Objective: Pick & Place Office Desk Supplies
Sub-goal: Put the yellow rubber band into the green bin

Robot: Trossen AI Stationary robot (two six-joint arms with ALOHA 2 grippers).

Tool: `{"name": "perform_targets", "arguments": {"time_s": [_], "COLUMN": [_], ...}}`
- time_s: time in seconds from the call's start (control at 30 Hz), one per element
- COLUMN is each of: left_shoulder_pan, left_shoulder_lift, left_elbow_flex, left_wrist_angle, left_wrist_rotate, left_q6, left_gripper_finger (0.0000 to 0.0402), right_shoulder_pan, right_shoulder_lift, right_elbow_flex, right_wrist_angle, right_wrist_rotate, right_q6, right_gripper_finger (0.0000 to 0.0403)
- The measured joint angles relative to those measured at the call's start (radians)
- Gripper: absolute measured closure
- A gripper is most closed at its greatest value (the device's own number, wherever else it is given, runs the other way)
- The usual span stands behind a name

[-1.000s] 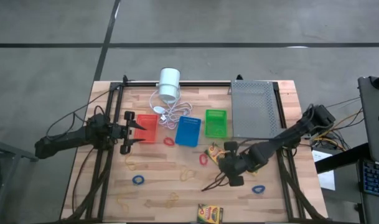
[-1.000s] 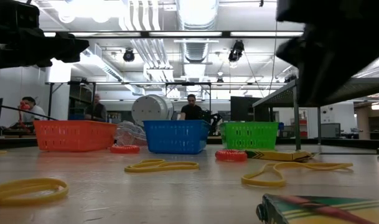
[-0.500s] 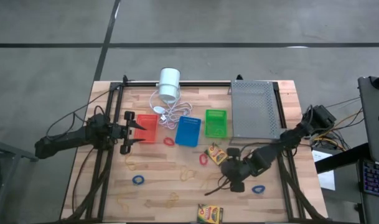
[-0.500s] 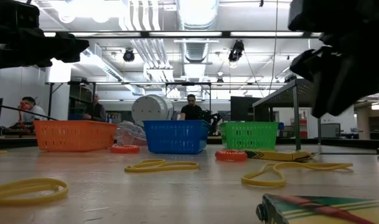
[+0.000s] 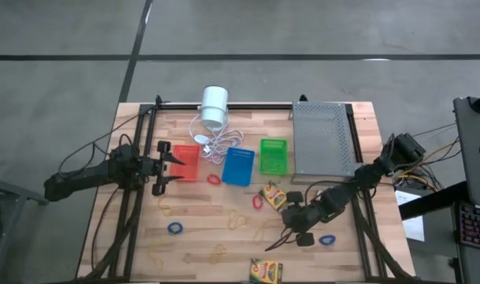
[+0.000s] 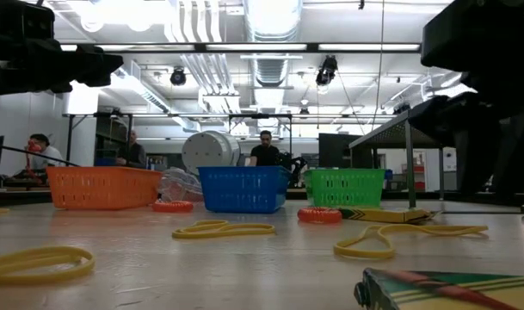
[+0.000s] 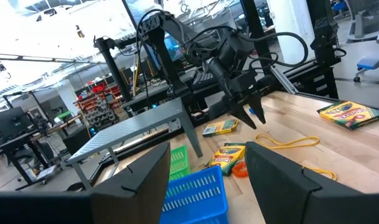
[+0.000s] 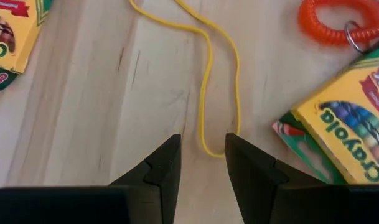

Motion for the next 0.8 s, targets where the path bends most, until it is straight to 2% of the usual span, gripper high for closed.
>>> {"name": "perform_targets", "arguments": {"time_s": [0.2,0.37,0.67,0.8], "left_shoulder_pan": [0.0,0.0,0.0,0.0], "left_shoulder_lift": [0.0,0.0,0.019,0.02], "left_elbow_flex": [0.0,0.0,0.0,0.0], "left_wrist_angle": [0.0,0.0,0.005,-0.001], "left_wrist_rotate": [0.0,0.0,0.0,0.0], "left_q6": [0.0,0.0,0.0,0.0], "left_gripper_finger": [0.0192,0.0192,0.0192,0.0192], "right_shoulder_pan": [0.0,0.0,0.0,0.0], "right_shoulder_lift": [0.0,0.06,0.102,0.102], "right_elbow_flex": [-0.046,-0.062,-0.042,-0.042], "right_wrist_angle": [0.098,0.158,0.161,0.157], "right_wrist_rotate": [0.0,-0.001,0.0,-0.008], "right_q6": [-0.035,-0.045,-0.063,-0.075], "right_gripper_finger": [0.0282,0.0282,0.0283,0.0302]}}
